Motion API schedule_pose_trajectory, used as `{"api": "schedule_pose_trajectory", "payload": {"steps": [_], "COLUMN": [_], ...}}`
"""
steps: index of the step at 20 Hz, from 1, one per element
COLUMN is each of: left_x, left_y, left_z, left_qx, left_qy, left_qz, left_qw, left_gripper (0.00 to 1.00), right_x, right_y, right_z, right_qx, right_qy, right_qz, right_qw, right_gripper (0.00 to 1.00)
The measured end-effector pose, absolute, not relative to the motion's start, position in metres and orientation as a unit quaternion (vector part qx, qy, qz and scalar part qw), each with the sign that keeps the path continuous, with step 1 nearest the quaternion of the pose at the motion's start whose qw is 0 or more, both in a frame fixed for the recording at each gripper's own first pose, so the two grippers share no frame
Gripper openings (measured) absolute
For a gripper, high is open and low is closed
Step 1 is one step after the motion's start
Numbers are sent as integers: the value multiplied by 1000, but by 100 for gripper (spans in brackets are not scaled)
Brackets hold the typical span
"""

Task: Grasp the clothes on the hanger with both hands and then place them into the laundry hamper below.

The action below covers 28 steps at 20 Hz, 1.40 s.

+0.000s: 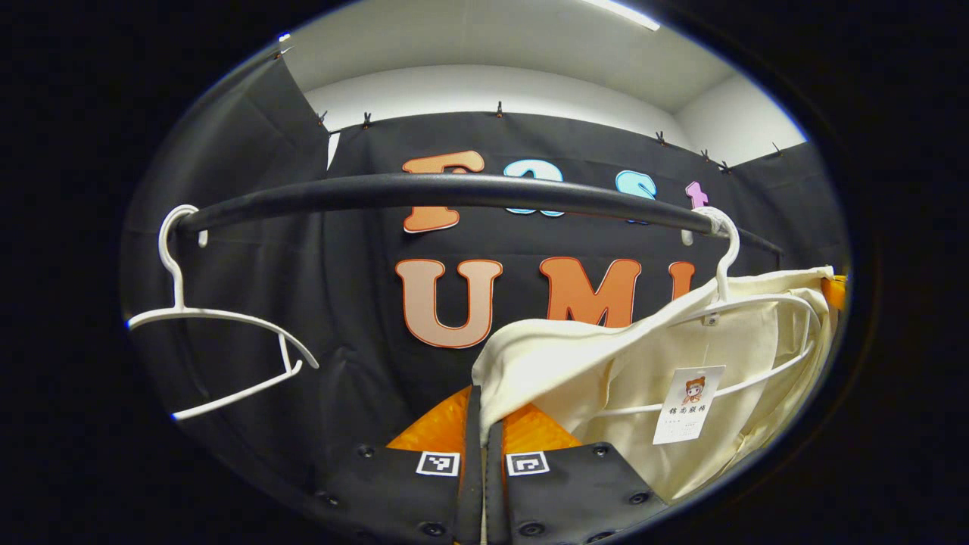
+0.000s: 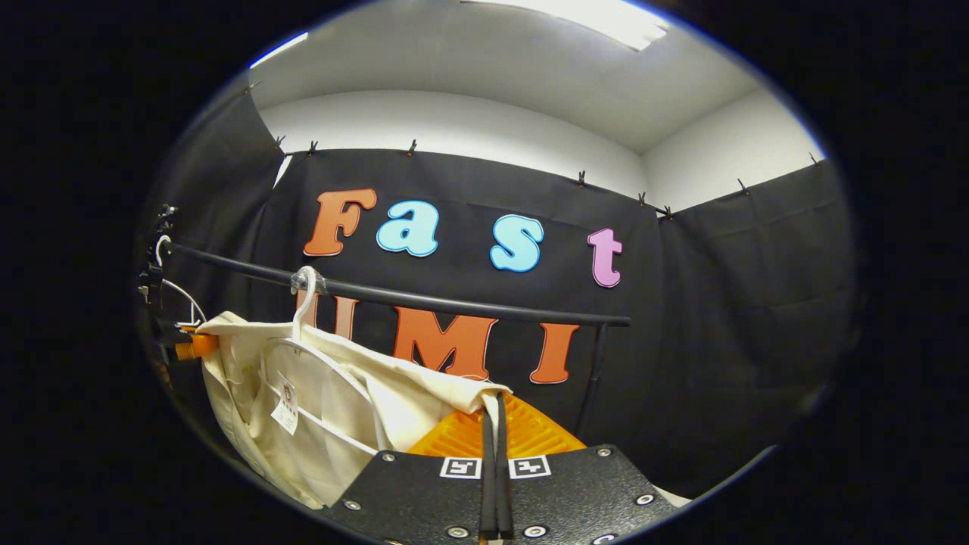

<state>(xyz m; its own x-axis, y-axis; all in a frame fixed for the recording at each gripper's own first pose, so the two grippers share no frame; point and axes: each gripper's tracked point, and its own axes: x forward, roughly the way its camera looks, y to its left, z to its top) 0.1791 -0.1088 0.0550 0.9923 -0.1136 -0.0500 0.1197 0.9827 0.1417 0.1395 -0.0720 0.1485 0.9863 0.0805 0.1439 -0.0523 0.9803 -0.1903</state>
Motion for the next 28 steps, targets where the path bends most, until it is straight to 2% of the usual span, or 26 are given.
{"api": "schedule_pose_trajectory", "payload": {"steps": [3, 10, 19, 23, 24, 25, 28], "left_x": [179, 186, 201, 212, 214, 215, 220], "left_y": [-118, -110, -95, -91, -92, -91, -87], "left_z": [46, 39, 32, 43, 44, 44, 37], "left_qx": [70, 76, 97, 103, 106, 108, 106], "left_qy": [30, 34, 30, 15, 13, 11, 19], "left_qz": [-71, -56, -21, -8, -6, -3, 6], "left_qw": [995, 995, 995, 995, 994, 994, 994], "left_gripper": [8, 8, 9, 9, 9, 8, 8], "right_x": [152, 163, 168, 183, 187, 191, 202], "right_y": [-86, -78, -58, -58, -57, -55, -48], "right_z": [145, 106, 46, 39, 39, 36, 24], "right_qx": [-95, -71, 7, 67, 66, 65, 85], "right_qy": [-67, -48, -10, -1, -3, -2, 14], "right_qz": [34, 59, 114, 136, 138, 141, 161], "right_qw": [993, 995, 993, 988, 988, 988, 983], "right_gripper": [0, 0, 0, 0, 8, 0, 0]}}
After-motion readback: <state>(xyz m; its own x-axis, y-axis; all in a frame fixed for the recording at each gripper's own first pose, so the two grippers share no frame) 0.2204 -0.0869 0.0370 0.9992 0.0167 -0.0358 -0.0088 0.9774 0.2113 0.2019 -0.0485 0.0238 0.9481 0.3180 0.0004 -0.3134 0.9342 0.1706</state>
